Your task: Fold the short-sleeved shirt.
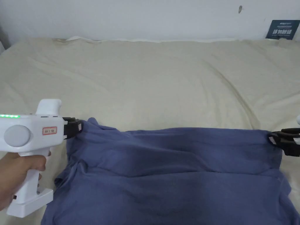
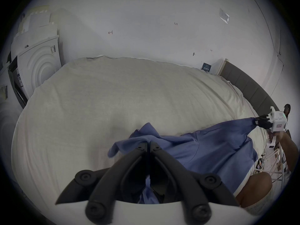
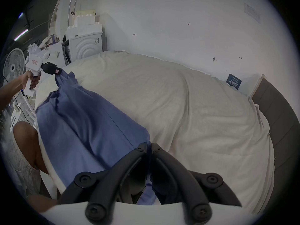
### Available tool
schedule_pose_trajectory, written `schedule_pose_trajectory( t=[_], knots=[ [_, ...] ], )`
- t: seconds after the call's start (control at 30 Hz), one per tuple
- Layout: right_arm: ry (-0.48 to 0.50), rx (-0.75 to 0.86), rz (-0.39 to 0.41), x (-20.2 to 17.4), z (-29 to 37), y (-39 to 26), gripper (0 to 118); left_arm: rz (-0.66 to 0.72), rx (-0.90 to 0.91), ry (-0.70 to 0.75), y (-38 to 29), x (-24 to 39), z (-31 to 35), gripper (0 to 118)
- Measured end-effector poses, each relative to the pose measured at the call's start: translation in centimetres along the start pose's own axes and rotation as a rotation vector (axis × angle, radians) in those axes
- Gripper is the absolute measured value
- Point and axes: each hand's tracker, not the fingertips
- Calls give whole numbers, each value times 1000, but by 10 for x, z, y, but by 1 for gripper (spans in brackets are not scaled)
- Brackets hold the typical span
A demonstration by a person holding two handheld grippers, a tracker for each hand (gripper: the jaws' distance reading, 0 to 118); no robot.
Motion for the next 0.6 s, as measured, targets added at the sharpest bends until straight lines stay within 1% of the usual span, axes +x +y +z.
schedule_pose_trajectory(
  t=[0.17, 0.33, 0.6],
  knots=[
    [-1, 24, 0, -19, 29, -7, 5, 13, 30, 3, -17, 11, 40, 3],
    [8, 39, 4, -22, 48, -23, 5, 20, 68, 0, -40, 13, 83, 3],
    [40, 78, -26, -38, 89, -49, 5, 52, 115, -3, -82, 15, 131, 3]
  ],
)
